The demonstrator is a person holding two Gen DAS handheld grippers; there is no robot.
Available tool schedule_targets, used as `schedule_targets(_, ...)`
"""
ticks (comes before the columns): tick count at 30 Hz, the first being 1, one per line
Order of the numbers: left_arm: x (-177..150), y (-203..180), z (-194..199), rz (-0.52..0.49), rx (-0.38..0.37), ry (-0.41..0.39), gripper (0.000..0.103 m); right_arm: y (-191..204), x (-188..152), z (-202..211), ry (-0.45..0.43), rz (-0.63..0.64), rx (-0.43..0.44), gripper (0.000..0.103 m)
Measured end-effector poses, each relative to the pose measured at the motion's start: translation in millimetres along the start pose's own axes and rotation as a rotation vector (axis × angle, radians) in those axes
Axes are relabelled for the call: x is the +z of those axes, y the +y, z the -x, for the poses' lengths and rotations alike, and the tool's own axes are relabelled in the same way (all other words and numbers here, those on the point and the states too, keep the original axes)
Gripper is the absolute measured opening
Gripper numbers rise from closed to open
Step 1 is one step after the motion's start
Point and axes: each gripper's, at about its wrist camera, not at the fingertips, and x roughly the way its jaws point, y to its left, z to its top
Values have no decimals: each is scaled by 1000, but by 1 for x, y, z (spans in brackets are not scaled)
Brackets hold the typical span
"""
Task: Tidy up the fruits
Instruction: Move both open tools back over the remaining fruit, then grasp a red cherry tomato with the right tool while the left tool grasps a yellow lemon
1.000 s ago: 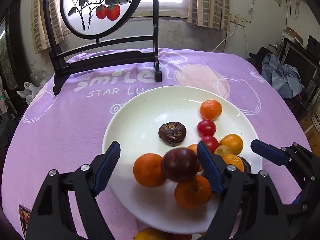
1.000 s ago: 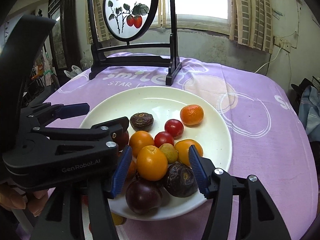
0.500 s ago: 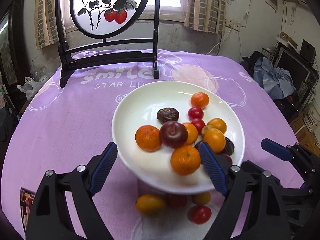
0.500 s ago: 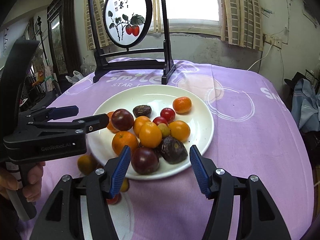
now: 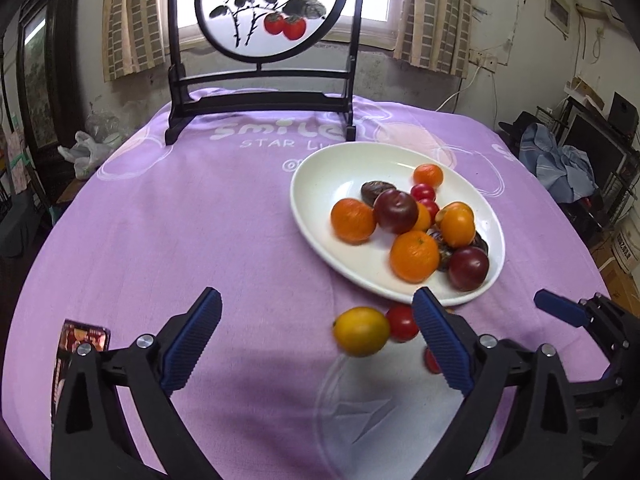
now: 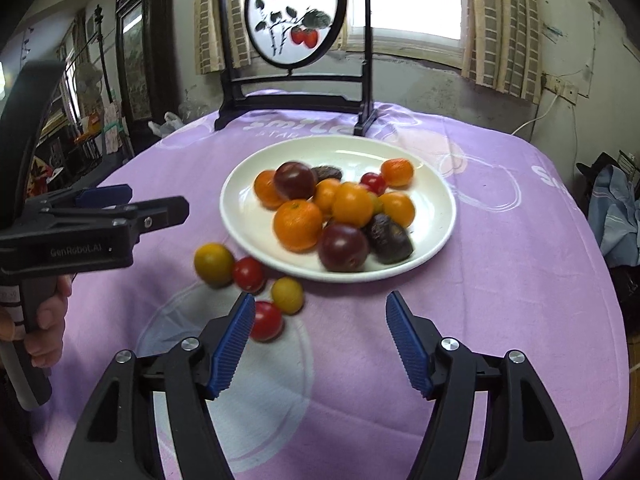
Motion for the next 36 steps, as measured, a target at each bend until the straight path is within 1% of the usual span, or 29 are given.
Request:
schedule_targets(2,-5,7,-3,17,2,5,94,12,-4,-6,29,23,19,69)
schedule_targets(6,-11,19,-15,49,5,33,94,32,-11,-19,73,66,27,68)
schedule_targets(7,-13,21,-17,53,5,38,94,37,-12,-22,83,73,27,67)
schedule_targets(8,-13,23,-19,57,4,42,94,40,-12,-26,91,75,24,64)
schedule_targets(9,-14,24,-20,59,3,41,94,43,-13,-28,102,77,25,58)
schedule_targets(10,-15,25,-20,58,2,41,94,45,-13,-33,115,75,27,56)
schedule_targets(11,-16,25,-21,54,0,43,94,47,-12,-36,123,71,25,54)
schedule_targets(13,-16,25,-23,48,0,51,94,48,-12,-43,135,61,19,54)
schedule_targets(16,-17,24,-25,43,-4,58,94,47,-10,-52,153,42,4,42)
schedule_targets(17,-17,24,-26,40,-4,59,94,46,-10,-54,157,30,2,41)
schedule_targets(20,-18,22,-28,30,-1,64,94,42,-8,-54,150,16,-6,30)
schedule_targets(26,-22,14,-32,-1,-4,78,94,28,-12,-45,141,-48,33,30)
schedule_targets(32,-28,-3,-36,-79,-16,84,94,6,-20,-30,114,-111,33,30)
schedule_targets(36,-34,-15,-42,-127,-20,102,94,-2,-22,-23,94,-131,40,30)
